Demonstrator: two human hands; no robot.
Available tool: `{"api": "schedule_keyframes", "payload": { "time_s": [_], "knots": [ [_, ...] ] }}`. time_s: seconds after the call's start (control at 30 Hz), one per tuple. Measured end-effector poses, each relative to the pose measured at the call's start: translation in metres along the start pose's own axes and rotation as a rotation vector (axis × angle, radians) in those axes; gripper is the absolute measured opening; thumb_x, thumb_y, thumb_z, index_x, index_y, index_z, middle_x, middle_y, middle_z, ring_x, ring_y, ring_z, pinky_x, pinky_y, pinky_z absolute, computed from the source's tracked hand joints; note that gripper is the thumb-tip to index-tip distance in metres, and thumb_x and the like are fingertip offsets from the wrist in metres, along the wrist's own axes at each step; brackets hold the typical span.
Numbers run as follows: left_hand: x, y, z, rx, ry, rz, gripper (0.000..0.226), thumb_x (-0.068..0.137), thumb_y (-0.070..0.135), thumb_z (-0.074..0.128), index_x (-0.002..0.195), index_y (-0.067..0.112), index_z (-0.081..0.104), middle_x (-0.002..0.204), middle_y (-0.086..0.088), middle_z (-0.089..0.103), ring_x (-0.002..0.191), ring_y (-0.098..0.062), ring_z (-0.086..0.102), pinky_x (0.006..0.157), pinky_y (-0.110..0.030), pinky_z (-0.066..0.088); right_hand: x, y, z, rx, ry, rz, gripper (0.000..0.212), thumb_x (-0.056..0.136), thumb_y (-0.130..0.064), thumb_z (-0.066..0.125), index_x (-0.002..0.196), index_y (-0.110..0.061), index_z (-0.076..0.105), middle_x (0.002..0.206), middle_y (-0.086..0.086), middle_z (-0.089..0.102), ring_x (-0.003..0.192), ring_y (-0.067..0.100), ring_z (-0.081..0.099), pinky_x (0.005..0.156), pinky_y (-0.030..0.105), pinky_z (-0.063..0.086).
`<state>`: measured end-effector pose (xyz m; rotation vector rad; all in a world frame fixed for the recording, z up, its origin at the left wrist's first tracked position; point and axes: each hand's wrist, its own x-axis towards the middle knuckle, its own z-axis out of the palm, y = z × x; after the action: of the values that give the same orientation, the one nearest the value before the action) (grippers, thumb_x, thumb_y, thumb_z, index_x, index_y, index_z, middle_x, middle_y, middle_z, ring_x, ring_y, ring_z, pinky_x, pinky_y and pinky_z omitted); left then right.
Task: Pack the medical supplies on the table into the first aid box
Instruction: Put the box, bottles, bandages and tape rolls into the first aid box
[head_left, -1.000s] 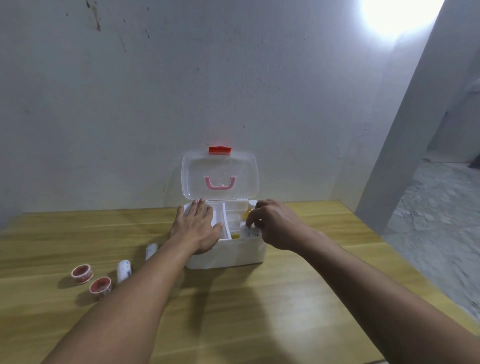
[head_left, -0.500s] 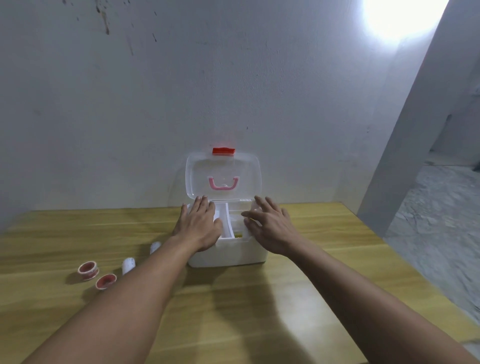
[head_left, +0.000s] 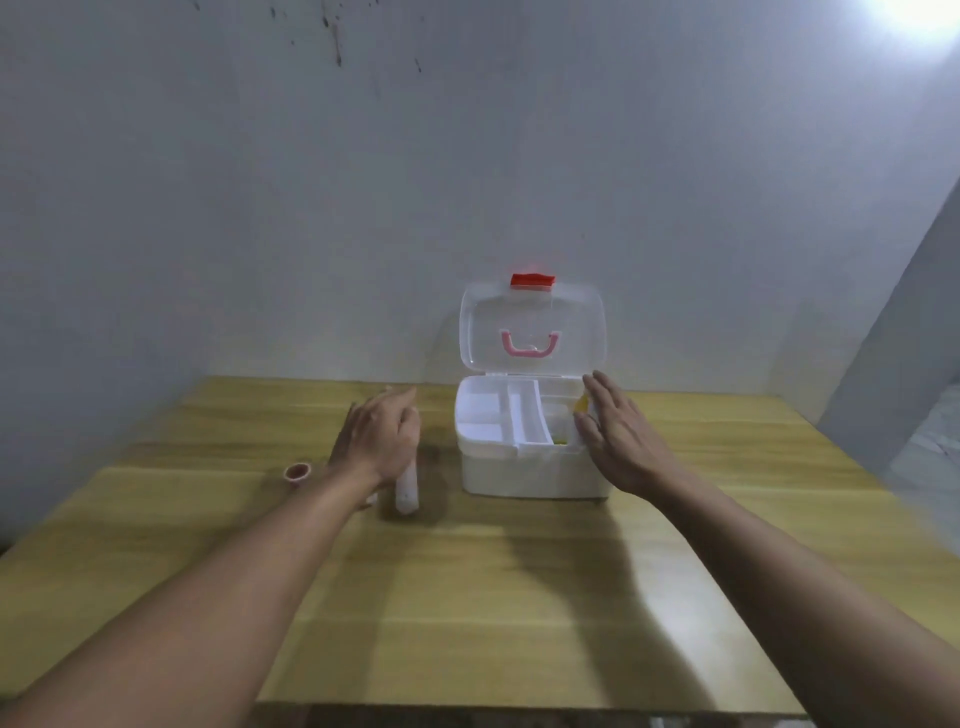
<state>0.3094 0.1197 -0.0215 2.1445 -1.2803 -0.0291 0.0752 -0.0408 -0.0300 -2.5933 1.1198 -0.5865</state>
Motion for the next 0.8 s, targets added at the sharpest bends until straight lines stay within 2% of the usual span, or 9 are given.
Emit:
{"api": "schedule_keyframes", "payload": {
  "time_s": [0.07, 0.13, 0.2, 0.33, 0.4, 0.5, 0.57, 0.7, 0.8],
  "knots": [
    [-0.009, -0.02, -0.012, 0.002, -0.009, -0.099, 0.043, 0.094, 0.018, 0.037, 0.13, 0.008, 0.058, 0.14, -0.015, 0.055, 0.13, -0.031, 0.048, 0.106, -0.038, 0.039, -0.001, -0.001, -0.001, -0.004, 0.006, 0.0, 0.057, 0.102, -0.033, 0.031, 0.152, -0.013, 0.014, 0.162, 0.004, 0.009, 0.149, 0.017, 0.008, 0.118, 0.03, 0.008],
    [-0.019, -0.036, -0.02, 0.009, -0.022, -0.175, 0.047, 0.088, 0.024, 0.035, 0.123, 0.008, 0.063, 0.132, -0.016, 0.06, 0.122, -0.032, 0.055, 0.099, -0.038, 0.044, -0.002, -0.002, 0.0, -0.01, 0.018, -0.001, 0.056, 0.102, -0.033, 0.031, 0.152, -0.013, 0.015, 0.162, 0.004, 0.01, 0.149, 0.018, 0.009, 0.118, 0.031, 0.009],
    [-0.028, -0.045, -0.022, 0.005, -0.07, -0.207, 0.052, 0.083, 0.03, 0.036, 0.122, 0.008, 0.062, 0.132, -0.015, 0.061, 0.121, -0.031, 0.056, 0.098, -0.038, 0.046, -0.002, -0.003, 0.0, -0.01, 0.032, 0.002, 0.056, 0.101, -0.033, 0.031, 0.152, -0.014, 0.016, 0.162, 0.004, 0.011, 0.148, 0.019, 0.01, 0.119, 0.033, 0.011],
    [-0.044, -0.045, -0.009, 0.044, -0.123, -0.14, 0.053, 0.083, 0.039, 0.042, 0.125, 0.012, 0.061, 0.136, -0.009, 0.059, 0.127, -0.029, 0.052, 0.107, -0.039, 0.038, -0.002, -0.003, 0.002, -0.011, 0.044, 0.009, 0.056, 0.101, -0.032, 0.033, 0.151, -0.014, 0.018, 0.161, 0.005, 0.012, 0.148, 0.02, 0.012, 0.119, 0.034, 0.012],
    [-0.046, -0.041, -0.002, 0.076, -0.116, -0.074, 0.058, 0.08, 0.043, 0.043, 0.125, 0.01, 0.061, 0.134, -0.009, 0.06, 0.125, -0.028, 0.053, 0.105, -0.035, 0.037, -0.003, -0.003, 0.002, -0.016, 0.045, 0.012, 0.056, 0.101, -0.033, 0.033, 0.151, -0.014, 0.018, 0.161, 0.004, 0.013, 0.148, 0.02, 0.012, 0.119, 0.035, 0.012],
    [-0.042, -0.038, 0.009, 0.159, -0.122, -0.034, 0.05, 0.091, 0.045, 0.051, 0.128, 0.012, 0.057, 0.134, -0.007, 0.059, 0.122, -0.028, 0.054, 0.102, -0.036, 0.039, -0.003, -0.005, 0.001, -0.023, 0.045, 0.012, 0.055, 0.101, -0.032, 0.032, 0.151, -0.014, 0.019, 0.161, 0.004, 0.013, 0.148, 0.02, 0.012, 0.119, 0.035, 0.012],
    [-0.038, -0.036, 0.014, 0.219, -0.137, -0.026, 0.052, 0.092, 0.049, 0.049, 0.13, 0.014, 0.055, 0.131, -0.006, 0.059, 0.12, -0.027, 0.053, 0.1, -0.036, 0.04, -0.004, -0.006, 0.0, -0.029, 0.049, 0.014, 0.054, 0.101, -0.032, 0.033, 0.151, -0.014, 0.02, 0.161, 0.005, 0.014, 0.148, 0.021, 0.013, 0.119, 0.035, 0.013],
    [-0.03, -0.023, 0.021, 0.333, -0.163, -0.083, 0.05, 0.089, 0.053, 0.049, 0.113, 0.011, 0.061, 0.112, -0.01, 0.06, 0.112, -0.03, 0.051, 0.092, -0.039, 0.044, -0.004, -0.007, -0.001, -0.035, 0.053, 0.007, 0.054, 0.101, -0.031, 0.033, 0.15, -0.013, 0.021, 0.161, 0.006, 0.015, 0.148, 0.021, 0.013, 0.118, 0.033, 0.012],
    [-0.023, -0.015, 0.025, 0.297, -0.185, -0.191, 0.033, 0.089, 0.041, 0.054, 0.093, 0.01, 0.063, 0.101, -0.013, 0.064, 0.105, -0.033, 0.055, 0.084, -0.038, 0.048, -0.005, -0.007, -0.002, -0.032, 0.055, 0.01, 0.053, 0.101, -0.031, 0.033, 0.15, -0.014, 0.021, 0.161, 0.006, 0.016, 0.147, 0.021, 0.014, 0.118, 0.033, 0.013]
  ]
}}
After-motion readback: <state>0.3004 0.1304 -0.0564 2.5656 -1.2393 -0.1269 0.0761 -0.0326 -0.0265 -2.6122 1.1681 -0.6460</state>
